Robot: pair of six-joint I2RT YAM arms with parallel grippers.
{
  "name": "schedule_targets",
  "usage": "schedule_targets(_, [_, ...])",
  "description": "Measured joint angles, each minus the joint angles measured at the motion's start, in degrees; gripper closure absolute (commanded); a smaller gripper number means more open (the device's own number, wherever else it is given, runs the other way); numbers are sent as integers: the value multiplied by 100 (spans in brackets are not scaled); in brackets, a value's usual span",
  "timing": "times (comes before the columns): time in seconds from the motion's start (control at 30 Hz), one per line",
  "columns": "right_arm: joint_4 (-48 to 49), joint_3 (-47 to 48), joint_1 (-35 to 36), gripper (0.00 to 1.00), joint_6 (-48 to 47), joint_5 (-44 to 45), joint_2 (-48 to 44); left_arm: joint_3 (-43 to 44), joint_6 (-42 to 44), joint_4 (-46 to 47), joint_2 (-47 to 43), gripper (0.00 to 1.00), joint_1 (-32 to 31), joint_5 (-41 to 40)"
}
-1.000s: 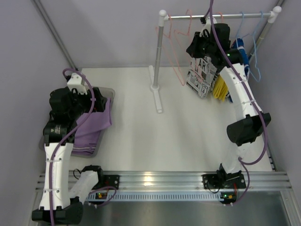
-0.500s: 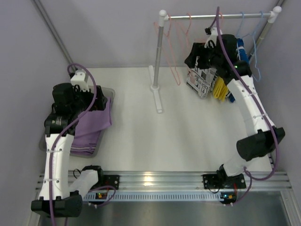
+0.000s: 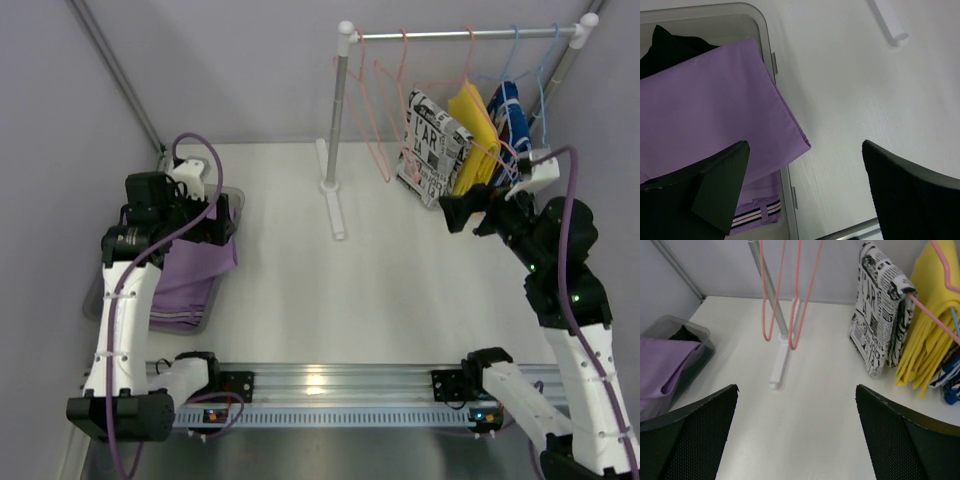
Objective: Remove the trousers from the hanger
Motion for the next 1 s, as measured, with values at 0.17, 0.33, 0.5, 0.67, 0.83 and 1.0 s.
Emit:
schedule_targets(0.17, [-114,-1425,-529,1,-11,-63,-1093,0,2,-85,-22,1,2,-125])
schedule_targets(0.33, [-227,-1937,-1189,1,-22,-275,-1617,0,-234,-33,-400,1,2,-48])
schedule_targets(0.5, [-232,-1976,-1495,0,-160,-466,-1956,-17,-372,22,-564,1,2,-254])
schedule_targets(0.67, [-229,-2129,-1513,0,-238,-540,-2092,-72,-435,50,-693,1,2,-702])
schedule_targets(0.83, [-256,-2236,-1513,1,-264,-588,-2065,-74,-444,61,-791,1,13,-970])
schedule_targets(1.0, [-254,-2236,-1513,0,-267,-612,-2065,-76,-444,72,-835,1,15,-1071])
